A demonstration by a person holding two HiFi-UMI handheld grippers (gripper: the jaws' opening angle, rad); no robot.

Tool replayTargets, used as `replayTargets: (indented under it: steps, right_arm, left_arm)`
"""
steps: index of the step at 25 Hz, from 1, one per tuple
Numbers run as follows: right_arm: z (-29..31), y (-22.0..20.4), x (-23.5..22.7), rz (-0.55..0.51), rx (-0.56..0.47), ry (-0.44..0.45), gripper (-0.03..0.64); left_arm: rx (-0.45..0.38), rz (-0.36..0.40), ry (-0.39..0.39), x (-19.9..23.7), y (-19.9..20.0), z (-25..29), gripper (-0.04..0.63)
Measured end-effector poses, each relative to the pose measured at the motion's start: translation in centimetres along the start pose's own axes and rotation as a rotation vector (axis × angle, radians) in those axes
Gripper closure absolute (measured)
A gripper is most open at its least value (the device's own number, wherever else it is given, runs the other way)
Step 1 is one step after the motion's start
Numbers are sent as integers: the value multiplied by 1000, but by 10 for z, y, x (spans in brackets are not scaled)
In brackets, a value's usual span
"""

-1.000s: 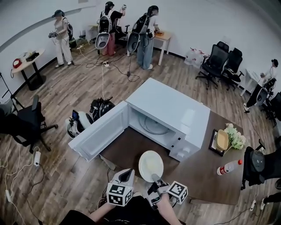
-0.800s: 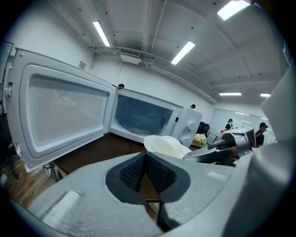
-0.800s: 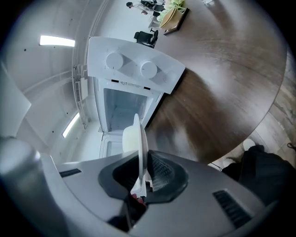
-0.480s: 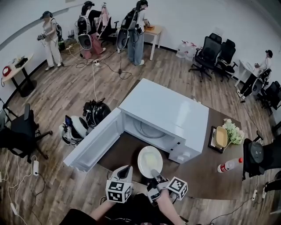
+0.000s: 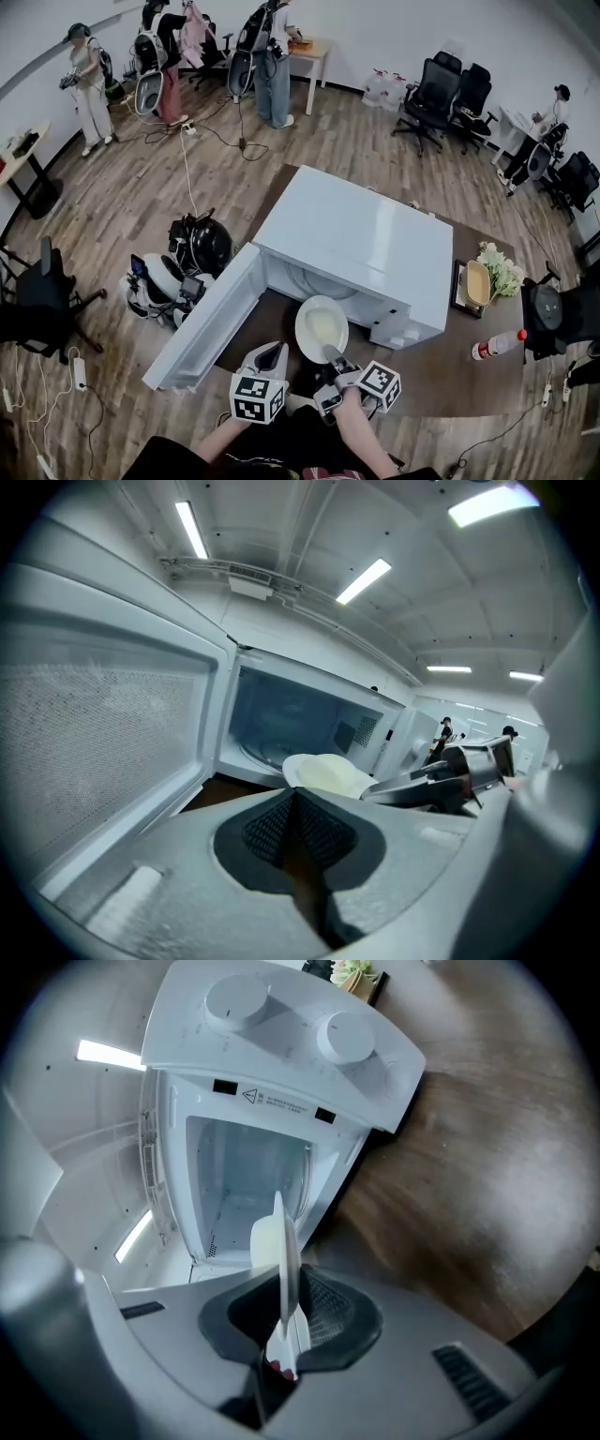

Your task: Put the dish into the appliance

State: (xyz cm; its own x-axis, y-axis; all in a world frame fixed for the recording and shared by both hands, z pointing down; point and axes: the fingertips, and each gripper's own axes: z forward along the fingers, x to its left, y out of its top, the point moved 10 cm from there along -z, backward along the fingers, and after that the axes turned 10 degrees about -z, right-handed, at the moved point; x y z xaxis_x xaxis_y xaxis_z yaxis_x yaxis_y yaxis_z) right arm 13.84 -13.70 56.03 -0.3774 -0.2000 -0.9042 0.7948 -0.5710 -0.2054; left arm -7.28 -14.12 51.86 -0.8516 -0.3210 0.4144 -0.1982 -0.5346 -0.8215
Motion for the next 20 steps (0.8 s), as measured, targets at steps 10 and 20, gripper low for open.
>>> replayTargets:
  steps: [10,20]
  right_arm:
    - [58,7,10,91,-51,10,572]
    - [99,25,17,102,-102,-20,566]
  left_arm:
    - [25,20,-31,30,16,21,594]
    - [50,-22,-45,43,18,28,594]
